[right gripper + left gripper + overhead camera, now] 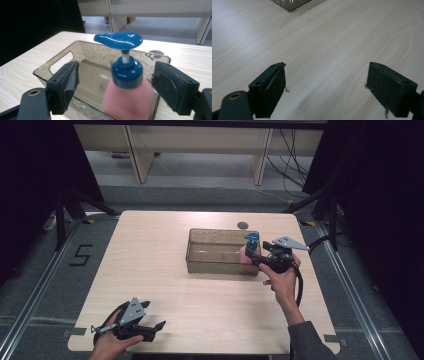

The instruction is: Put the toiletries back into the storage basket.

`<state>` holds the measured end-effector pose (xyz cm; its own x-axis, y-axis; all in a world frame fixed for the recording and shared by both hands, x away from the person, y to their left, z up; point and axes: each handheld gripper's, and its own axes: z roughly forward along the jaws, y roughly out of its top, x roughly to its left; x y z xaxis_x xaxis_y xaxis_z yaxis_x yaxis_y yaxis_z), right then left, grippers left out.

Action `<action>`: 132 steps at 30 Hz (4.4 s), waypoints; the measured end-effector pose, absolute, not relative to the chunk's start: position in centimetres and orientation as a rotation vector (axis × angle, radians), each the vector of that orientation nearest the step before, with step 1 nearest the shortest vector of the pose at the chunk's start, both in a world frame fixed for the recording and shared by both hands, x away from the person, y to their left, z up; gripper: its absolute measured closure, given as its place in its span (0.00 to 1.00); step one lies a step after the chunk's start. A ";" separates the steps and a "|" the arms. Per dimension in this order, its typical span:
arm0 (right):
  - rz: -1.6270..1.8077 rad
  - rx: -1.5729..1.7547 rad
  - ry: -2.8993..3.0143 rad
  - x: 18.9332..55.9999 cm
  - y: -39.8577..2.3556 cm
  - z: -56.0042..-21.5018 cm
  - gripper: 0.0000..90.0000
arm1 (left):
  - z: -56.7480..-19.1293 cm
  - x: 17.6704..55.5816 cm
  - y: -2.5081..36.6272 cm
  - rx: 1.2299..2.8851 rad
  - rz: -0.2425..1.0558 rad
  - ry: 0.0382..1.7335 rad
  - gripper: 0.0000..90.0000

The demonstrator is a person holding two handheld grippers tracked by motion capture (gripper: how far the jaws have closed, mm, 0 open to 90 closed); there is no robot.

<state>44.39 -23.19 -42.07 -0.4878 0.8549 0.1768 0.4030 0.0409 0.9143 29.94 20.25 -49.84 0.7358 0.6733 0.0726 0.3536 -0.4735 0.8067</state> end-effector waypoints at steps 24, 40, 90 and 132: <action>1.432 1.244 1.932 43.0 -23.4 -41.8 0.25 | -49.9 29.9 20.3 2.105 0.488 0.773 0.17; 1.449 1.242 1.916 42.2 -23.4 -42.2 0.25 | -49.8 29.9 20.2 2.113 0.481 0.769 0.17; 1.498 1.177 1.992 39.4 -22.7 -43.3 0.24 | -50.1 30.0 20.1 2.087 0.484 0.794 0.17; 1.531 1.211 2.084 35.2 -23.5 -45.9 0.24 | -50.0 29.9 20.3 2.119 0.507 0.776 0.17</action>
<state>35.17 -23.49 -45.94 -0.6066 0.7581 0.2393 0.4551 0.0843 0.8865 29.85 20.33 -49.98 0.7310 0.6766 0.0888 0.3535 -0.4868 0.7988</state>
